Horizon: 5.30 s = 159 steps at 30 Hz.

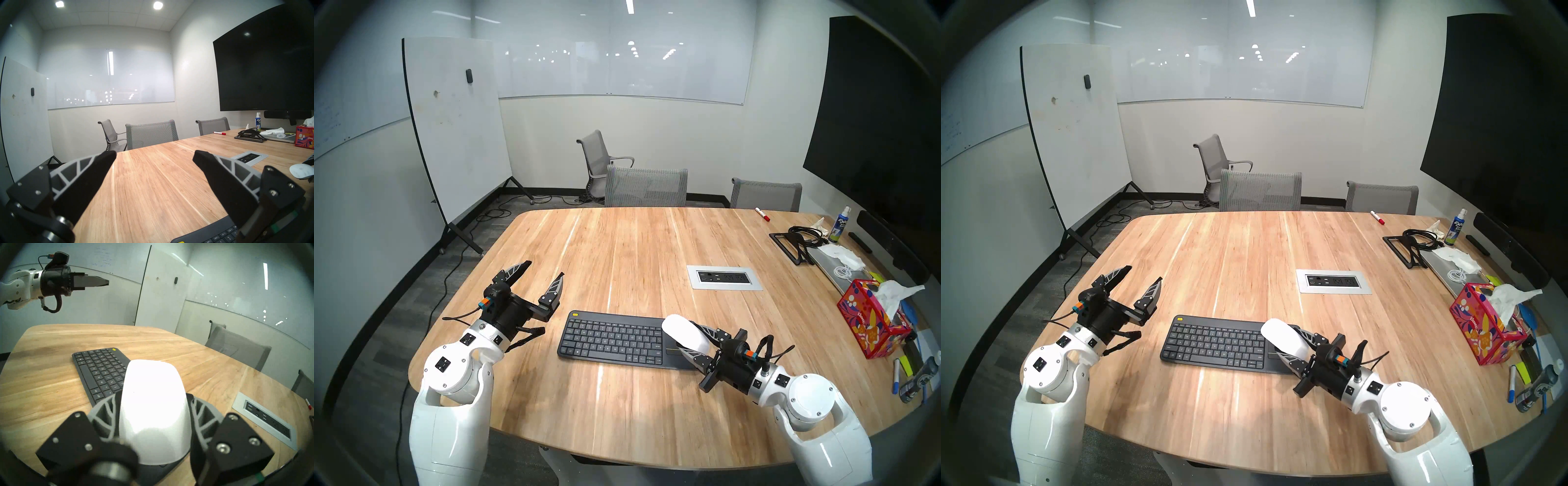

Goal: Put the mouse beside the keyboard

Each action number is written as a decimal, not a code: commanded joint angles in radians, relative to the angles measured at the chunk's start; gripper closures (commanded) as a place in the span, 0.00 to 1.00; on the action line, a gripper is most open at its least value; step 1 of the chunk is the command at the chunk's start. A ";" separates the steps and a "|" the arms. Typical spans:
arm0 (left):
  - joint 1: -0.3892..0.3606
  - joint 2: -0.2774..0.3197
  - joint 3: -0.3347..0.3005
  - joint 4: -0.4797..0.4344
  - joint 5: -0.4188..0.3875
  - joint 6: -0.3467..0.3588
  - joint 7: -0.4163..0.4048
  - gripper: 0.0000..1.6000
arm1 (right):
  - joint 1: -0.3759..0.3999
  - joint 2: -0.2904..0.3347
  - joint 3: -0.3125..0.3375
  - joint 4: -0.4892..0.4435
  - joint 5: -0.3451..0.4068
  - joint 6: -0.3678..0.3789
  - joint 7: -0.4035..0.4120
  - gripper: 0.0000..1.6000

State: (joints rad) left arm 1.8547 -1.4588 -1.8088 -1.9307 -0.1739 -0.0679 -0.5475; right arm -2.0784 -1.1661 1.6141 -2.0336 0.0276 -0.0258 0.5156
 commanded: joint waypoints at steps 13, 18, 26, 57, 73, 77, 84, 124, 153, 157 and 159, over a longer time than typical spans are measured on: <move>0.000 0.001 -0.002 -0.025 0.002 -0.007 0.001 0.00 | -0.115 -0.158 -0.037 -0.071 -0.086 -0.003 -0.246 1.00; 0.001 0.001 -0.002 -0.026 0.002 -0.007 0.001 0.00 | -0.113 -0.184 -0.057 -0.060 -0.111 -0.009 -0.298 1.00; 0.001 0.001 -0.002 -0.026 0.002 -0.007 0.001 0.00 | -0.137 -0.211 -0.045 -0.081 -0.129 -0.005 -0.370 1.00; 0.001 0.001 -0.002 -0.026 0.002 -0.006 0.001 0.00 | -0.247 -0.323 -0.080 -0.116 -0.185 0.036 -0.539 1.00; 0.001 0.001 -0.002 -0.026 0.002 -0.006 0.002 0.00 | -0.217 -0.348 -0.070 -0.054 -0.176 0.055 -0.576 1.00; 0.001 0.001 -0.002 -0.026 0.002 -0.006 0.002 0.00 | -0.216 -0.350 -0.063 -0.051 -0.166 0.055 -0.576 1.00; 0.001 0.001 -0.002 -0.026 0.002 -0.006 0.002 0.00 | -0.224 -0.354 -0.044 -0.045 -0.144 0.051 -0.577 1.00; 0.001 0.001 -0.002 -0.026 0.002 -0.007 0.001 0.00 | -0.119 -0.393 -0.015 0.042 -0.078 0.142 -0.560 1.00; 0.001 0.001 -0.002 -0.026 0.002 -0.006 0.002 0.00 | -0.067 -0.390 -0.030 0.084 -0.111 0.188 -0.596 0.13; 0.001 0.001 -0.002 -0.026 0.002 -0.006 0.002 0.00 | -0.064 -0.391 -0.030 0.087 -0.115 0.191 -0.599 0.00; 0.001 0.001 -0.002 -0.026 0.002 -0.006 0.002 0.00 | -0.062 -0.392 -0.030 0.087 -0.116 0.194 -0.600 0.00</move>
State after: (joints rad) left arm 1.8547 -1.4583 -1.8087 -1.9307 -0.1742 -0.0680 -0.5473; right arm -2.1571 -1.5568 1.5823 -1.9408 -0.0937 0.1711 -0.0866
